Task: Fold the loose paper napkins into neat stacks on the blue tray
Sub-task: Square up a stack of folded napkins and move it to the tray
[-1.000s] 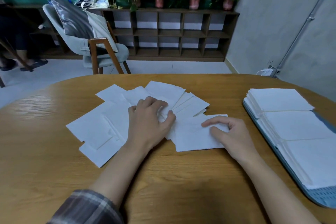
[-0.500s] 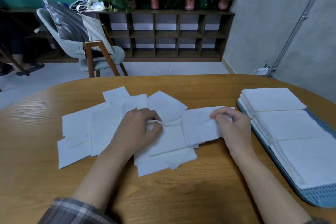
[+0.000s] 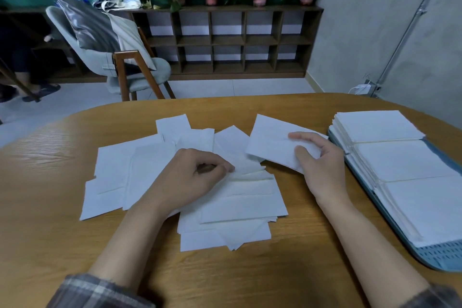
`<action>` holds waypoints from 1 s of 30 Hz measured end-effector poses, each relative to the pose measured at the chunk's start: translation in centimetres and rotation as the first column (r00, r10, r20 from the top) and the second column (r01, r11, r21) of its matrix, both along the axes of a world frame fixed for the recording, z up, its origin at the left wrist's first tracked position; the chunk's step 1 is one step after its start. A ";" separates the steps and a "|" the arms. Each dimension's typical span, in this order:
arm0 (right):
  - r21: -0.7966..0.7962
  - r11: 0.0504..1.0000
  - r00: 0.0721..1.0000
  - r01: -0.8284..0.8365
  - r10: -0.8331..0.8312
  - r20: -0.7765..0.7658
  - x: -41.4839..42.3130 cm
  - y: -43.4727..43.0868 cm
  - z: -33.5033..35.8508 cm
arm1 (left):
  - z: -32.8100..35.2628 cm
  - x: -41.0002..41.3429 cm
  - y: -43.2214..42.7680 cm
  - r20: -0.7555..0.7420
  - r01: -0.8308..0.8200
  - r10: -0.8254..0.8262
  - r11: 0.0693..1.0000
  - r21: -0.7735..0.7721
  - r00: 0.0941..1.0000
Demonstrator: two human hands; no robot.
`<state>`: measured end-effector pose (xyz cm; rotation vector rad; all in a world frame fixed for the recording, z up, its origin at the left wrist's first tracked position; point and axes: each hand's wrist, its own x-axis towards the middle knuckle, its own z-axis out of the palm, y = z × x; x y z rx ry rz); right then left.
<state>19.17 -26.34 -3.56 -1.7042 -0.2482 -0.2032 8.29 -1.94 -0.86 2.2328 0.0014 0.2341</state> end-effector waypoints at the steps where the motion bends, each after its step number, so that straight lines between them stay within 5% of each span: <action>1: 0.001 1.000 1.000 -0.018 0.018 -0.003 0.0 0.1 -0.1 | 0.1 0.1 0.0 -0.015 0.003 -0.003 1.000 -0.015 1.000; 15: -0.045 0.941 0.942 -0.334 0.335 0.027 0.2 2.9 0.9 | -0.7 0.1 -0.7 0.059 0.057 -0.067 0.985 0.163 0.996; 24: 0.013 0.857 0.857 -0.515 0.514 0.035 -1.6 2.6 2.3 | 1.5 -0.1 -1.6 0.244 -0.037 0.101 0.967 -0.253 0.965; 30: 0.208 0.902 0.908 -0.379 0.406 -0.105 -2.4 3.7 1.8 | 1.1 0.1 -1.6 0.233 -0.138 0.230 0.925 -0.354 0.945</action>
